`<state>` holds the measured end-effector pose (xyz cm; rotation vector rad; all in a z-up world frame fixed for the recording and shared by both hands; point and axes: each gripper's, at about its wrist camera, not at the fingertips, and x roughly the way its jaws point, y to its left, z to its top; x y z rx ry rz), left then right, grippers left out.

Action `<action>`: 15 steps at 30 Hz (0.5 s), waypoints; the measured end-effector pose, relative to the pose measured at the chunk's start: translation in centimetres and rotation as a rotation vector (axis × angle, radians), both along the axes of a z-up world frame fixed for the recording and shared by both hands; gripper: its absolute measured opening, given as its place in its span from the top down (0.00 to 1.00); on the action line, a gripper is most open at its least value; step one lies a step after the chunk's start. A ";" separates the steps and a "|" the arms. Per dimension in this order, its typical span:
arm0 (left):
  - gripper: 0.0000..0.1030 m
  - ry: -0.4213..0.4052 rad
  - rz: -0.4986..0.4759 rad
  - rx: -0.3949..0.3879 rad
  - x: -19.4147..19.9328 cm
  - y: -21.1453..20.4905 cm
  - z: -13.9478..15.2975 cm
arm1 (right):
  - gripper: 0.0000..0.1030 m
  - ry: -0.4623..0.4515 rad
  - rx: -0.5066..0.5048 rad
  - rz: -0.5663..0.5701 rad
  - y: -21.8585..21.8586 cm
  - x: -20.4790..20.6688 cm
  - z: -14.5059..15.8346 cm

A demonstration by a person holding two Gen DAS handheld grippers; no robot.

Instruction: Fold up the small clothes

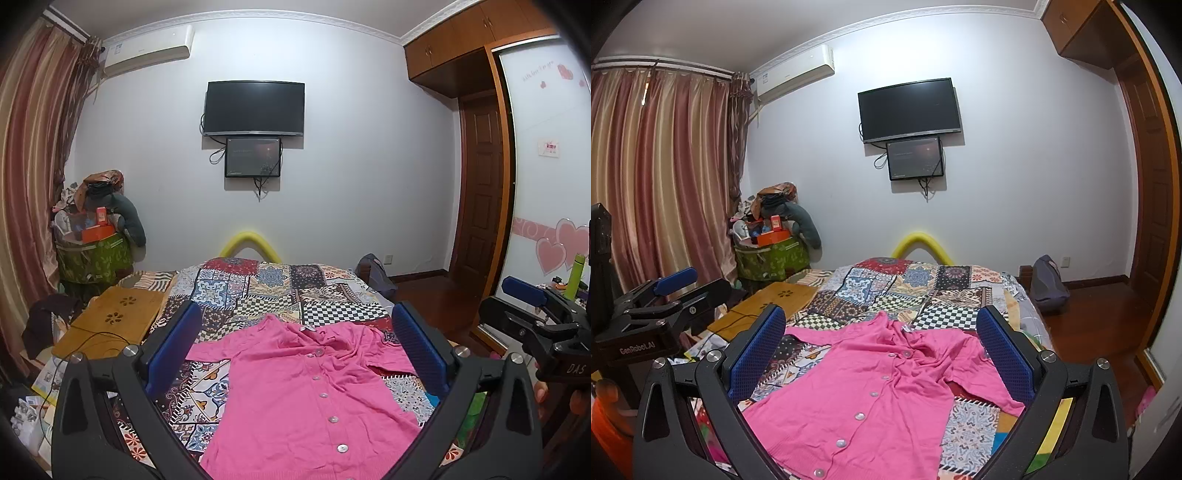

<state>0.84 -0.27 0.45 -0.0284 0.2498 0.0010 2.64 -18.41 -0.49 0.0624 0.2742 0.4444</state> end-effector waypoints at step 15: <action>0.00 0.007 0.000 -0.007 0.3 0.2 0.0 | 0.00 0.005 -0.002 -0.004 0.0 0.1 0.0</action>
